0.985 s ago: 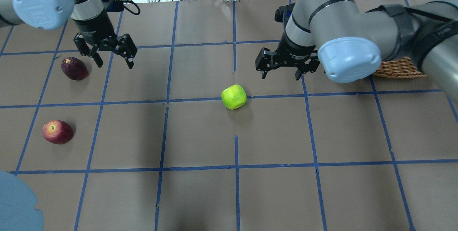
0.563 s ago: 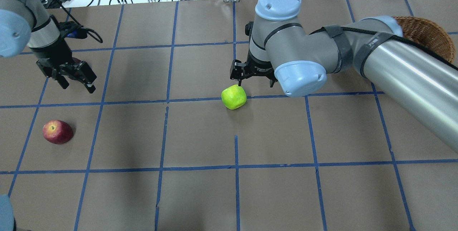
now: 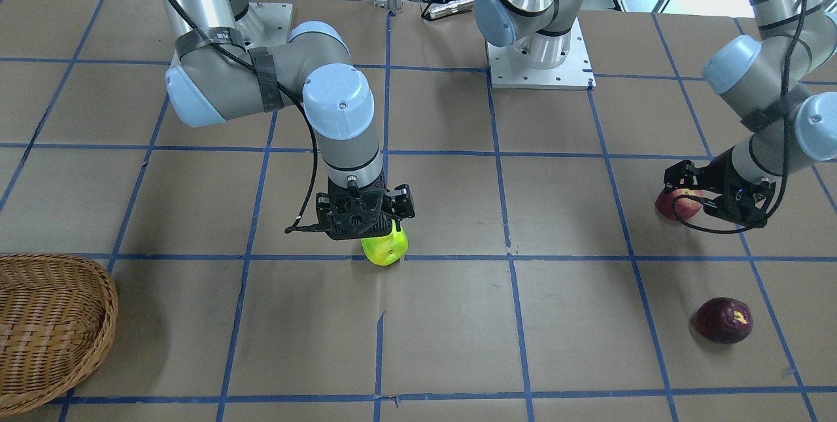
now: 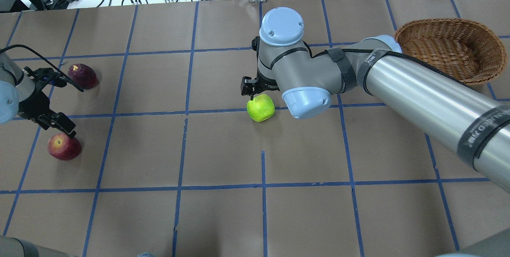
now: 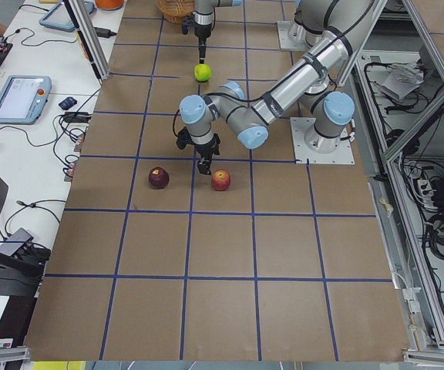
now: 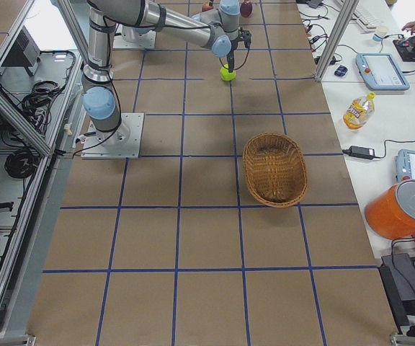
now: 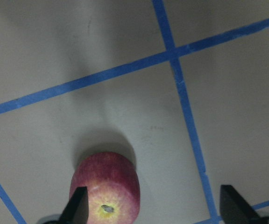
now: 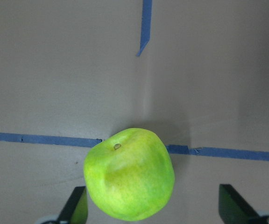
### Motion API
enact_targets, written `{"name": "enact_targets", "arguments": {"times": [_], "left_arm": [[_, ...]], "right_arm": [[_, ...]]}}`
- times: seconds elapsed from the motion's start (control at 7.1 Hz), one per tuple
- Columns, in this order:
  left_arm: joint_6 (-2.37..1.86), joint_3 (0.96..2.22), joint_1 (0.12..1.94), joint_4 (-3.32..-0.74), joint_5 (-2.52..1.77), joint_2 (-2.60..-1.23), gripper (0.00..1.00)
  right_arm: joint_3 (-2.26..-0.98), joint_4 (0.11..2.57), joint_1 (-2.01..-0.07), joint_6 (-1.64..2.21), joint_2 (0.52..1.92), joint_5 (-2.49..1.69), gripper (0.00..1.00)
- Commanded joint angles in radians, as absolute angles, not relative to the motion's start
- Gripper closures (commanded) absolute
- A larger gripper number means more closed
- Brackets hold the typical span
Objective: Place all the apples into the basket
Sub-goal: 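Grasp the green apple with the right gripper while the left grasps the red apple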
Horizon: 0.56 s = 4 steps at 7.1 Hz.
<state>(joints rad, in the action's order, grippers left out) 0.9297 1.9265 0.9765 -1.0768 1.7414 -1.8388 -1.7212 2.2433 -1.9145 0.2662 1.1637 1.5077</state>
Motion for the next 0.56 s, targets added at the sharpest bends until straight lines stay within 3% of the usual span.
{"name": "enact_targets", "arguments": {"times": [0.0,0.42], "left_arm": [[0.942,1.957,0.965,-1.037,1.789,-1.856,0.0],[0.913,1.965,0.965,-1.008,1.784,-1.9,0.0]], "right_arm": [[-1.721,2.252,-1.917,0.227,1.131,1.502,0.0],[-1.721,2.252,-1.919,0.226,1.115,1.45,0.0]]}}
